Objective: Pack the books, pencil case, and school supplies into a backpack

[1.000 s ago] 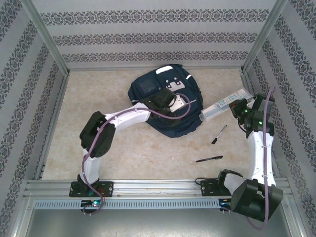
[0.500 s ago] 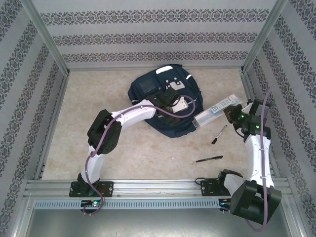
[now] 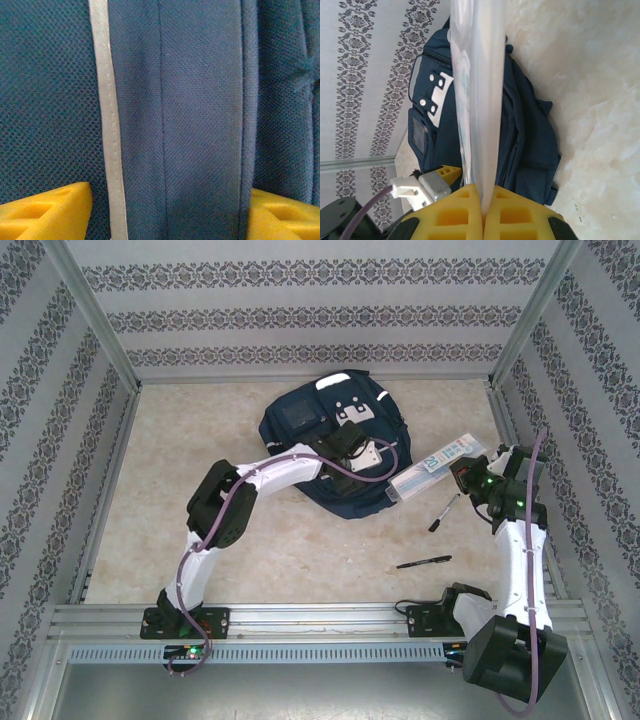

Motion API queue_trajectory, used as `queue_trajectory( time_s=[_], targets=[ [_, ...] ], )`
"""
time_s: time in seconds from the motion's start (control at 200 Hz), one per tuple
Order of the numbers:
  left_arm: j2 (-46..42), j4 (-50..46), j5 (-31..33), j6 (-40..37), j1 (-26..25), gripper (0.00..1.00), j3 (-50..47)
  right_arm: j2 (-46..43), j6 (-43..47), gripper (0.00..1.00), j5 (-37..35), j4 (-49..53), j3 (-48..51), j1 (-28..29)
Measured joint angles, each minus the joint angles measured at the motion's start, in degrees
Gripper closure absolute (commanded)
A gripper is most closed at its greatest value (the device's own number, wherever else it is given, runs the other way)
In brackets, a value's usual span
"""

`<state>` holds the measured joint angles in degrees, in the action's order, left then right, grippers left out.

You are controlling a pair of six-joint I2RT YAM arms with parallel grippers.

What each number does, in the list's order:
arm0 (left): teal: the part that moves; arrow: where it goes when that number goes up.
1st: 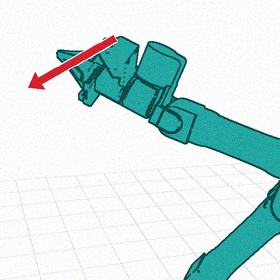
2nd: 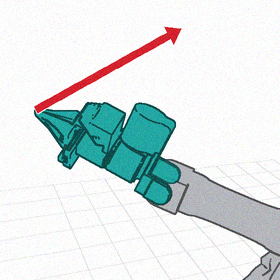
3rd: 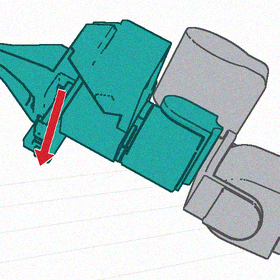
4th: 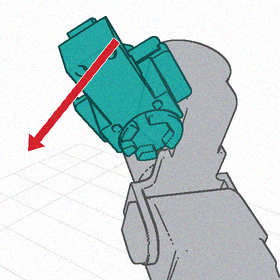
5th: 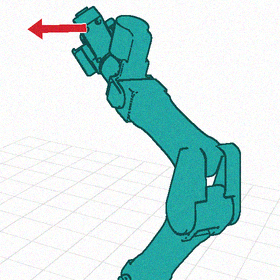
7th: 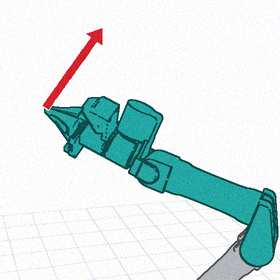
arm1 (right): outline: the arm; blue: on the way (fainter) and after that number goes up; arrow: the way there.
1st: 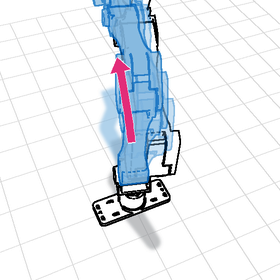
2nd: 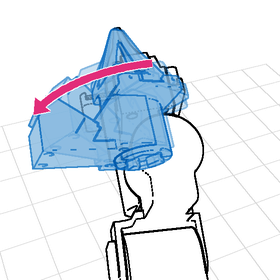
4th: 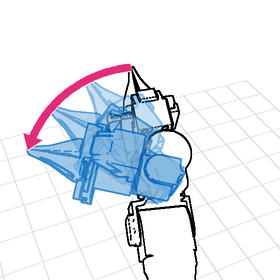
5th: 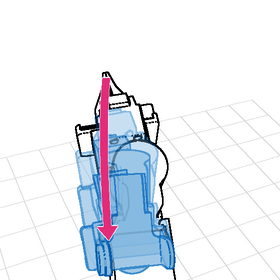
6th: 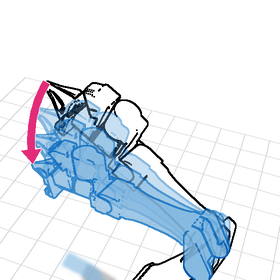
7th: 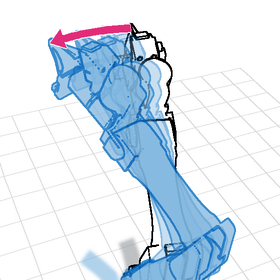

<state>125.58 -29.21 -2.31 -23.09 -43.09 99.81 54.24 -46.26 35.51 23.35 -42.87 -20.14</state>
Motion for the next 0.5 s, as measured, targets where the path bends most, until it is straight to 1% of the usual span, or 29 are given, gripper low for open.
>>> queue_trajectory(
  time_s=[0.05, 0.075, 0.115, 0.15, 0.195, 0.22, 0.26, 0.39, 0.5],
  targets=[
    [0.2, 0.0, -0.1, -0.2, 0.0, 0.38, 0.0, -0.1, 0.0, 1.00, 0.0, 0.0, 0.2, 0.0],
    [0.2, 0.0, -0.3, -0.2, 0.0, 0.47, 0.0, -0.2, 0.0, 1.00, 0.1, 0.0, 0.2, 0.0],
    [0.2, -0.1, -0.8, -0.4, 0.0, 0.65, 0.2, -0.2, 0.0, 1.00, 0.2, 0.0, 0.3, 0.0],
    [0.2, -0.2, -1.1, -0.7, -0.1, 0.77, 0.3, -0.3, 0.0, 1.00, 0.4, 0.0, 0.5, 0.0],
    [0.2, -0.6, -1.7, -0.8, -0.1, 0.91, 0.7, -0.3, 0.0, 1.00, 0.6, 0.0, 0.9, 0.0],
    [0.2, -1.1, -2.1, -0.9, -0.1, 0.95, 1.1, -0.4, 0.0, 1.00, 0.8, -0.1, 1.1, 0.0],
    [0.2, -1.7, -2.0, -1.1, -0.1, 1.00, 1.8, -0.4, 0.0, 1.00, 1.2, -0.1, 1.6, 0.0],
    [-0.3, -2.9, -1.4, -0.6, 0.0, 1.00, 4.0, -0.5, 0.0, 1.00, 3.0, -0.6, 3.1, 0.0],
    [-2.4, -0.9, 0.4, -0.2, 0.0, 1.00, 3.2, 0.3, -0.9, 1.00, 7.5, -4.0, 4.7, 0.1]
  ],
)
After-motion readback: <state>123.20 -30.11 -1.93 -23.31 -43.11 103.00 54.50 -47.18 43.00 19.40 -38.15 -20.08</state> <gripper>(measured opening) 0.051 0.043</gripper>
